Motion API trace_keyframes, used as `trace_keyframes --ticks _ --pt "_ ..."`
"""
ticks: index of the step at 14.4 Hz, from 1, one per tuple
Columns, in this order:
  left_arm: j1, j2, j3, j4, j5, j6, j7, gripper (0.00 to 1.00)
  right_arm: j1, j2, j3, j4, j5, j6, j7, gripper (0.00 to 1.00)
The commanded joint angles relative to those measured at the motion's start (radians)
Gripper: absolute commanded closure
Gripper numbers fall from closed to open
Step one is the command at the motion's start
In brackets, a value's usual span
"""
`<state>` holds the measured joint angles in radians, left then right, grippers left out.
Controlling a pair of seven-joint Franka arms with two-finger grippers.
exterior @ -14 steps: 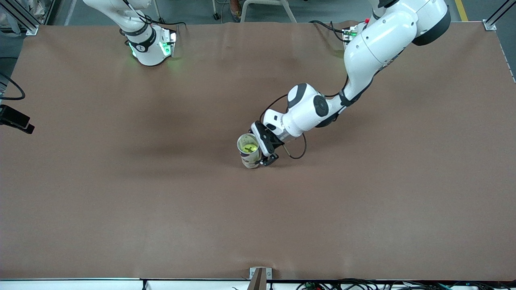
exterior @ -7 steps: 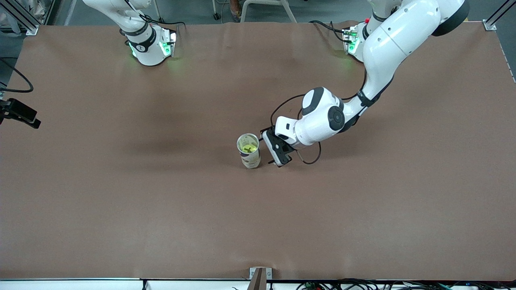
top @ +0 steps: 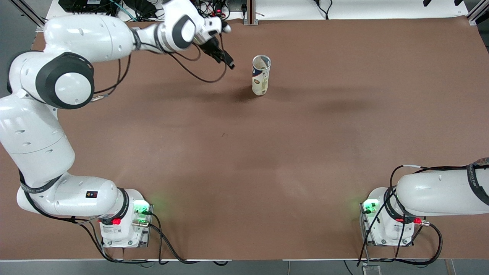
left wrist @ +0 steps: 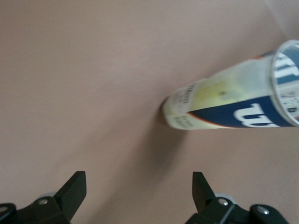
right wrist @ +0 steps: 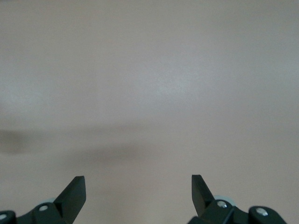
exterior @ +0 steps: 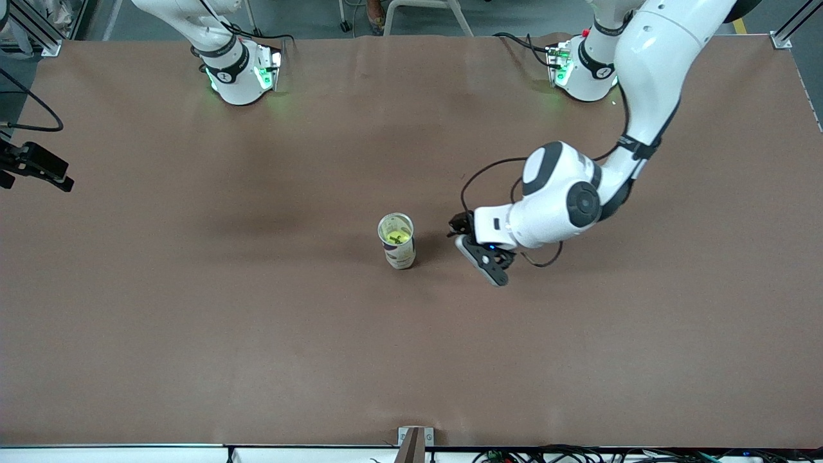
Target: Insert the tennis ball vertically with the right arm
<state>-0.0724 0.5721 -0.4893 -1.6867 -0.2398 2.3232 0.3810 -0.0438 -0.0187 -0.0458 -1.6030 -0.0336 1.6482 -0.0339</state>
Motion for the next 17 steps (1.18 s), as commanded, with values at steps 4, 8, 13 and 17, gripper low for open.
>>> trace_keyframes --ticks 4,8,13,17 --pt "-0.006 -0.028 0.11 0.183 0.094 -0.237 -0.18 0.0 0.007 -0.03 -0.008 -0.035 0.003 0.03 0.014 0.0" --pt "-0.003 -0.032 0.136 0.277 0.232 -0.314 -0.344 0.0 0.008 -0.03 -0.008 -0.018 0.004 0.028 0.015 0.0" --pt "0.043 -0.032 0.143 0.289 0.237 -0.315 -0.347 0.0 0.012 -0.026 -0.006 -0.017 0.006 0.031 0.014 0.0" --pt "0.088 -0.078 0.146 0.288 0.286 -0.364 -0.352 0.0 0.015 -0.024 -0.006 -0.014 0.006 0.041 0.014 0.0"
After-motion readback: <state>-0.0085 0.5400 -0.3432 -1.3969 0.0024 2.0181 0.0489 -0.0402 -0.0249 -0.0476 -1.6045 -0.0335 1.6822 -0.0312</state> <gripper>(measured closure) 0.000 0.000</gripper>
